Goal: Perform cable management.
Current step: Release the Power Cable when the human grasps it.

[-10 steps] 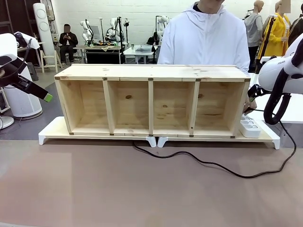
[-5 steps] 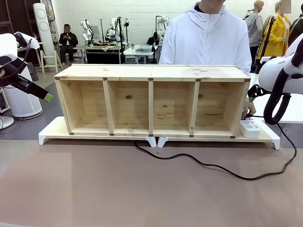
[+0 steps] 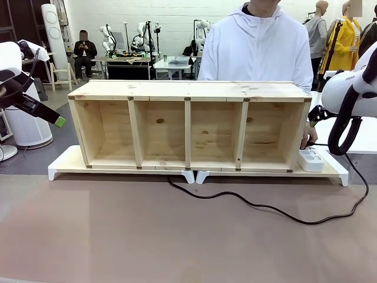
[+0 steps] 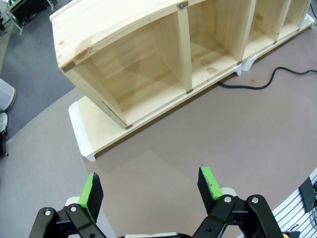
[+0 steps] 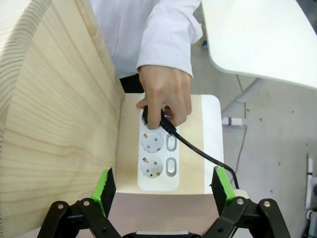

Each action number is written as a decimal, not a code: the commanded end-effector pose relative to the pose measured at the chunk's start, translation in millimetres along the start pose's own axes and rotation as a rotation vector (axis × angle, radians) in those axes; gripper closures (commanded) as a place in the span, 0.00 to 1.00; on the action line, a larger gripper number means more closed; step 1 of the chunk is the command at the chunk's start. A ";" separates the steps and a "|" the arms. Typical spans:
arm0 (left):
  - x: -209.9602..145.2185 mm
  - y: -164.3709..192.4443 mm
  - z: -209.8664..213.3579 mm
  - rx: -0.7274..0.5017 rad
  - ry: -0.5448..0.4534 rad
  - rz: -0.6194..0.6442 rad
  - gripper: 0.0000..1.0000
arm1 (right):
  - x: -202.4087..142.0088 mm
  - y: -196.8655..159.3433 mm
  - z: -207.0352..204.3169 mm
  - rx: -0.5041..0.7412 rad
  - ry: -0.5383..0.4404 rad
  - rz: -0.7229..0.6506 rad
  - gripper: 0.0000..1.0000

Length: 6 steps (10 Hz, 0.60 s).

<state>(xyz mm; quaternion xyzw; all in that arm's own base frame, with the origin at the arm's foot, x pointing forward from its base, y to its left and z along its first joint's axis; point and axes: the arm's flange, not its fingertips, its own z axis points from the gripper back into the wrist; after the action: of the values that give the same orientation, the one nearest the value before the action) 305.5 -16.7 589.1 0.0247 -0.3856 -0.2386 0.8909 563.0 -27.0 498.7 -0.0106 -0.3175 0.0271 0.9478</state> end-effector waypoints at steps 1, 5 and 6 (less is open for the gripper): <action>-0.3 0.5 0.0 -0.003 0.001 0.005 0.00 | -0.2 -0.4 -0.1 0.001 0.001 -0.003 0.00; -0.3 0.5 0.0 -0.003 0.001 0.005 0.00 | -0.2 -0.4 -0.1 0.001 0.001 -0.003 0.00; -0.3 0.5 0.0 -0.003 0.001 0.005 0.00 | -0.2 -0.4 -0.1 0.001 0.001 -0.003 0.00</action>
<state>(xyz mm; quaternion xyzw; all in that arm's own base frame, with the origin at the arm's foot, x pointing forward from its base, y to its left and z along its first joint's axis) 305.5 -16.7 589.1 0.0247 -0.3856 -0.2386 0.8909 563.0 -27.0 498.7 -0.0106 -0.3175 0.0271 0.9478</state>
